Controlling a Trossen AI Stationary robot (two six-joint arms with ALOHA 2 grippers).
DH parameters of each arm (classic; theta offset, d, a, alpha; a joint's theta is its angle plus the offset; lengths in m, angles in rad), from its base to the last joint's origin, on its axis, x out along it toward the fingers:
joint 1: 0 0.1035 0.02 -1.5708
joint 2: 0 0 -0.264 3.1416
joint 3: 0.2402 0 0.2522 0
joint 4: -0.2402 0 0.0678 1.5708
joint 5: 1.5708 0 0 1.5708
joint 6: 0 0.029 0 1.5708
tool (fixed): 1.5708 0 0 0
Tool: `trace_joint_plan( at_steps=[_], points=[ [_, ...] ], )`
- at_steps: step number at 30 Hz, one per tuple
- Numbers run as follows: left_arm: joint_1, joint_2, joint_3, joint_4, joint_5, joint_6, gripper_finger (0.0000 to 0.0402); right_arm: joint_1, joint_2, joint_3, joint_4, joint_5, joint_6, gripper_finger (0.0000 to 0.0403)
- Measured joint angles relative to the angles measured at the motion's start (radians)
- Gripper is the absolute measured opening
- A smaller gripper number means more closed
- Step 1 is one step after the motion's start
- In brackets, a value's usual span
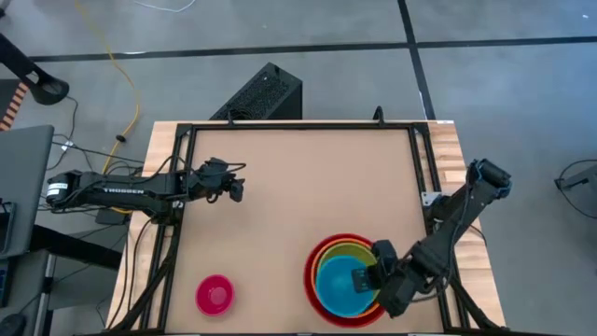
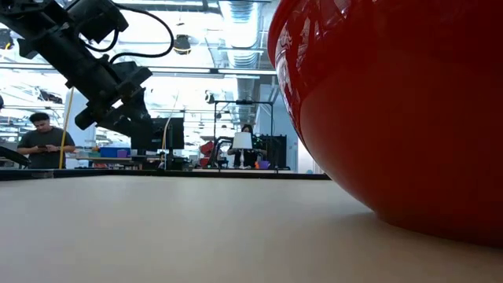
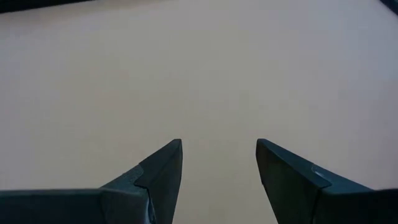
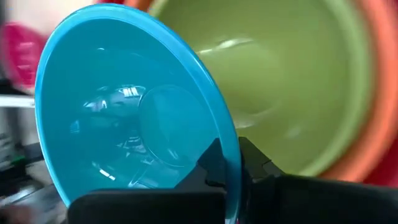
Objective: Nest bowls inside each other by size order
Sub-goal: Stack the blue bowl on the green bowl
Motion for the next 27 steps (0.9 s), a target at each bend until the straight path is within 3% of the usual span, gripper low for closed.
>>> trace_joint_plan(
  at_steps=[9,16,27],
  points=[
    [0.000,0.000,0.000,0.000,-0.020,-0.056,0.0194,-0.026,0.005,-0.001,-0.164,0.011,-0.050,0.0011],
    [0.000,0.000,0.000,-0.003,-0.022,-0.126,0.0194,-0.072,0.005,-0.056,-0.108,-0.006,-0.186,0.0012],
    [0.000,0.000,0.000,-0.005,-0.023,-0.182,0.0194,-0.074,0.005,-0.065,-0.110,-0.024,-0.221,0.0010]
  ],
)
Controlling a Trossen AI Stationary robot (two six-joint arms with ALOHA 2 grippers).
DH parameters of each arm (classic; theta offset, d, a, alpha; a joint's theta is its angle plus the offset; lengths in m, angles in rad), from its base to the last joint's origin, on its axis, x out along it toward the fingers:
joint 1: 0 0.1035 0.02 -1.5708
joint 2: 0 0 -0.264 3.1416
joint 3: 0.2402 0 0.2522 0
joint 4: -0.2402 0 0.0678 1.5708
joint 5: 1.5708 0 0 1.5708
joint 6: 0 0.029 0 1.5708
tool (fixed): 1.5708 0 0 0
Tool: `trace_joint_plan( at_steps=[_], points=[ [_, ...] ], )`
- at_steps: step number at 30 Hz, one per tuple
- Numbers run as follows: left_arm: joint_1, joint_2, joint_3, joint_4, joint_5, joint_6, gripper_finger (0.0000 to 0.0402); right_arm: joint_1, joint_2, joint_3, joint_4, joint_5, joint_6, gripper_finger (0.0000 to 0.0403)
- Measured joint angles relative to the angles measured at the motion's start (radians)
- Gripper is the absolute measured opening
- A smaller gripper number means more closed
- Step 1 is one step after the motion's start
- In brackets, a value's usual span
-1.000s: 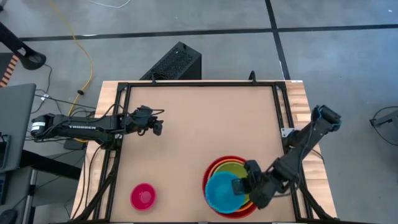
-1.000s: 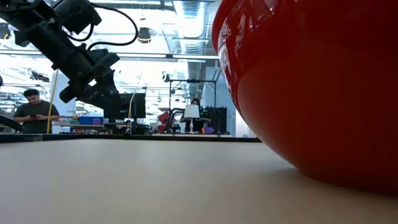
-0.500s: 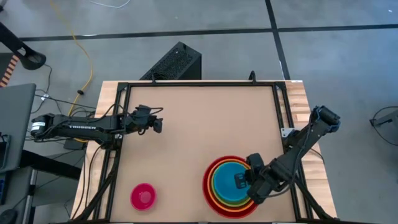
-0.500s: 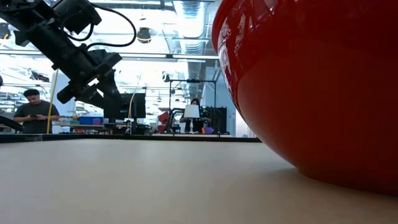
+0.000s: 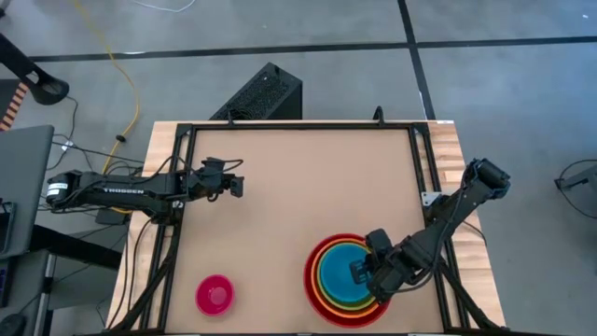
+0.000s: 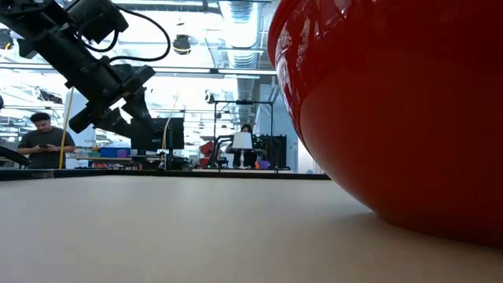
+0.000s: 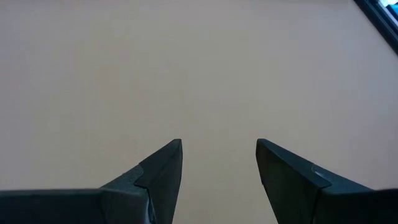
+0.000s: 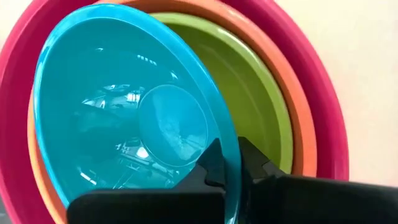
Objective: Nest bowls inside each other by size order
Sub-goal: Stack the blue bowl on the green bowl
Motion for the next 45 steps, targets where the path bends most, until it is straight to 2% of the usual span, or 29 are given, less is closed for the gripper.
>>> trace_joint_plan(
  at_steps=[7,13,26,34,41,45],
  points=[
    [0.000,0.000,0.000,0.000,0.000,-0.007,0.0194,0.002,0.008,-0.011,0.015,0.000,-0.003,0.0008],
    [0.000,0.000,0.000,0.000,-0.001,-0.007,0.0194,0.008,0.017,-0.079,0.124,-0.008,0.002,0.0008],
    [0.000,0.000,0.000,0.000,0.006,-0.007,0.0194,0.007,0.016,-0.142,0.158,-0.007,0.037,0.0009],
    [0.000,0.000,0.000,0.000,0.000,-0.007,0.0194,-0.007,0.016,-0.142,0.163,-0.009,0.037,0.0063],
    [0.000,0.000,0.000,0.000,-0.001,-0.007,0.0194,-0.045,0.007,-0.142,0.164,-0.099,-0.003,0.0106],
    [0.000,0.000,0.000,0.000,-0.002,-0.007,0.0194,-0.053,-0.012,-0.124,0.127,-0.104,-0.026,0.0124]
  ],
)
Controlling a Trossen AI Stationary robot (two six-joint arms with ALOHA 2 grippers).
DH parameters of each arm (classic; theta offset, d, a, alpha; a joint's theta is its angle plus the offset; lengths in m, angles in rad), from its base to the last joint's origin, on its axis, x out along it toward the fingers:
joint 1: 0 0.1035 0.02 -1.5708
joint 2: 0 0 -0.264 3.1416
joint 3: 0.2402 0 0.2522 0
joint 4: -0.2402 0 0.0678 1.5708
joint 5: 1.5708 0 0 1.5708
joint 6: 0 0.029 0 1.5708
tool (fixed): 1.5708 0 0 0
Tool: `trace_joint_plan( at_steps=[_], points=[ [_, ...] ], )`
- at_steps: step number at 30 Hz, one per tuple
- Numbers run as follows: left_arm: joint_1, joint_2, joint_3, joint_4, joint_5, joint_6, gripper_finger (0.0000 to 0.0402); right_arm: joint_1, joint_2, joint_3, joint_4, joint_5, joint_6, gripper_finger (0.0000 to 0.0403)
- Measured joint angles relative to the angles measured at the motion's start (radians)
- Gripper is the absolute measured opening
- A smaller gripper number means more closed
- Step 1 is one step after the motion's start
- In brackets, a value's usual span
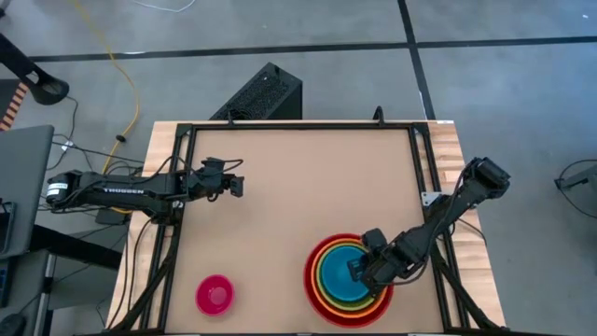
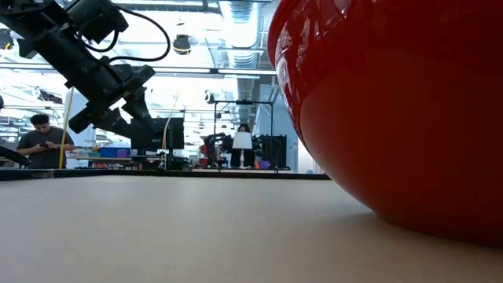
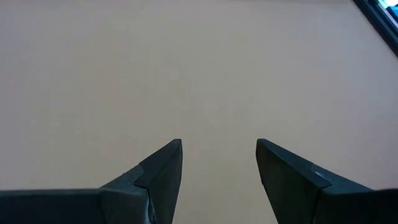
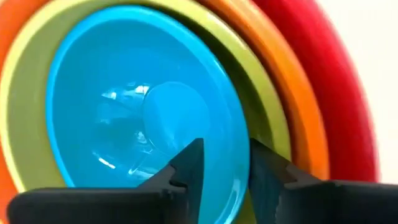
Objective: Nest bowls inside each other by size order
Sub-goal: Stack the blue bowl on the green bowl, then stack the pink bowl on the blue bowl
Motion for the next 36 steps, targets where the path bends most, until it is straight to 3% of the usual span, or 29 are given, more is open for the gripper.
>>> trace_joint_plan(
  at_steps=[10,17,24,28,32,36],
  points=[
    [0.000,0.000,0.000,0.000,-0.001,0.003,0.0194,0.000,-0.118,0.021,-0.052,0.001,-0.026,0.0141],
    [0.000,0.000,0.000,0.000,0.003,0.003,0.0194,-0.062,-0.179,0.021,-0.001,0.092,-0.117,0.0137],
    [0.000,0.000,0.000,0.000,0.087,0.015,0.0194,-0.235,-0.163,0.021,0.336,0.106,-0.483,0.0132],
    [0.000,-0.001,0.000,0.004,0.239,0.095,0.0194,-0.333,-0.120,0.021,0.607,0.085,-0.706,0.0132],
    [-0.001,-0.001,0.000,-0.016,0.379,0.131,0.0194,-0.433,-0.028,0.028,0.845,-0.034,-0.848,0.0132],
    [0.000,-0.001,0.000,-0.046,0.391,0.116,0.0194,-0.506,0.123,0.127,0.896,-0.179,-0.915,0.0132]
  ],
)
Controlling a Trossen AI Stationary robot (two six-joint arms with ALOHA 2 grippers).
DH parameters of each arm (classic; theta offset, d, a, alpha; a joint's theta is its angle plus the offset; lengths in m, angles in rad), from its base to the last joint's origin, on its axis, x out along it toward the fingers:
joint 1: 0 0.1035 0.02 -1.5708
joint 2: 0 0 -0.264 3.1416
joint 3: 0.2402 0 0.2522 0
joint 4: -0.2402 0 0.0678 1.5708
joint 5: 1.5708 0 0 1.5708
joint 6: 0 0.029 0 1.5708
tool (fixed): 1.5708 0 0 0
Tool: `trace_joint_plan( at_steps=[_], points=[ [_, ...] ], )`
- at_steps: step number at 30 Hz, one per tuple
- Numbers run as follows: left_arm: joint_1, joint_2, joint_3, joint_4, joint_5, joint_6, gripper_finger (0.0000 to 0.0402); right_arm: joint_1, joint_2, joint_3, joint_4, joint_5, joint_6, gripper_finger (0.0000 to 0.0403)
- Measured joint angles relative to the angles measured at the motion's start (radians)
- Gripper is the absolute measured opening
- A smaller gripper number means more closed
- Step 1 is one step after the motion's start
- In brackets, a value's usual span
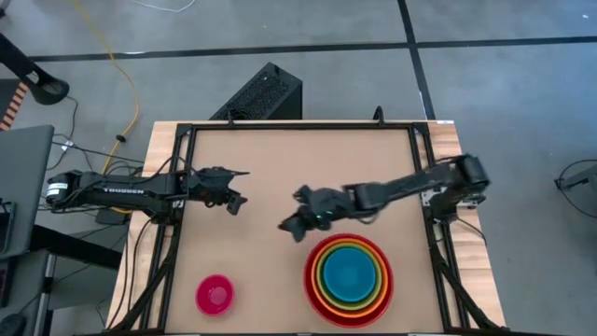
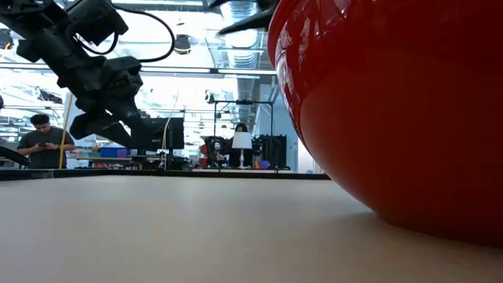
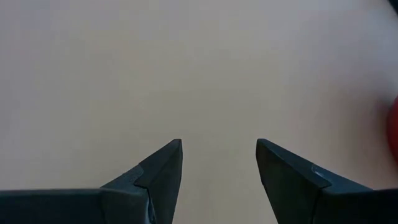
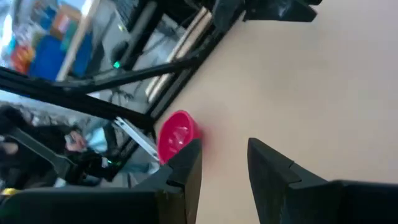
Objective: Nest bowls inside each other by size order
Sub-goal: Stack the pink bowl on the blue bowl
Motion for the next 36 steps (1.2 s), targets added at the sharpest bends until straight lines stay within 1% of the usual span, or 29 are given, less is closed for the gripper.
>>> trace_joint_plan(
  at_steps=[3,5,9,12,15,18,20,24,26,30,34,36],
  points=[
    [0.000,0.000,0.000,-0.026,-0.005,-0.001,0.0194,-0.025,0.127,0.134,-0.002,-0.085,-0.053,0.0132],
    [0.000,0.000,0.000,-0.048,-0.007,-0.001,0.0194,-0.031,0.220,0.250,-0.032,-0.137,-0.091,0.0132],
    [0.000,0.000,0.000,-0.095,-0.021,-0.002,0.0194,-0.047,0.391,0.497,-0.174,-0.217,-0.169,0.0132],
    [0.000,0.000,0.000,-0.099,-0.025,-0.002,0.0194,-0.064,0.500,0.668,-0.313,-0.248,-0.209,0.0132],
    [0.000,0.000,0.000,-0.108,-0.026,-0.001,0.0194,-0.067,0.600,0.811,-0.386,-0.279,-0.240,0.0132],
    [0.000,0.000,0.000,-0.127,-0.047,-0.002,0.0194,-0.048,0.690,0.924,-0.397,-0.320,-0.269,0.0132],
    [0.000,0.000,0.000,-0.143,-0.078,-0.006,0.0194,-0.030,0.745,0.992,-0.398,-0.327,-0.288,0.0132],
    [0.000,0.000,0.000,-0.202,-0.136,-0.093,0.0194,0.008,0.839,1.085,-0.409,-0.312,-0.308,0.0132],
    [0.000,0.000,0.000,-0.224,-0.147,-0.107,0.0194,0.023,0.858,1.070,-0.360,-0.288,-0.295,0.0132],
    [-0.003,0.001,0.000,-0.245,-0.146,-0.108,0.0194,0.043,0.882,1.062,-0.351,-0.231,-0.260,0.0132],
    [-0.015,0.001,0.000,-0.246,-0.199,-0.102,0.0194,0.059,0.903,1.063,-0.310,-0.148,-0.242,0.0132],
    [-0.022,0.000,0.000,-0.246,-0.214,-0.102,0.0194,0.065,0.917,1.062,-0.299,-0.129,-0.213,0.0132]
  ],
)
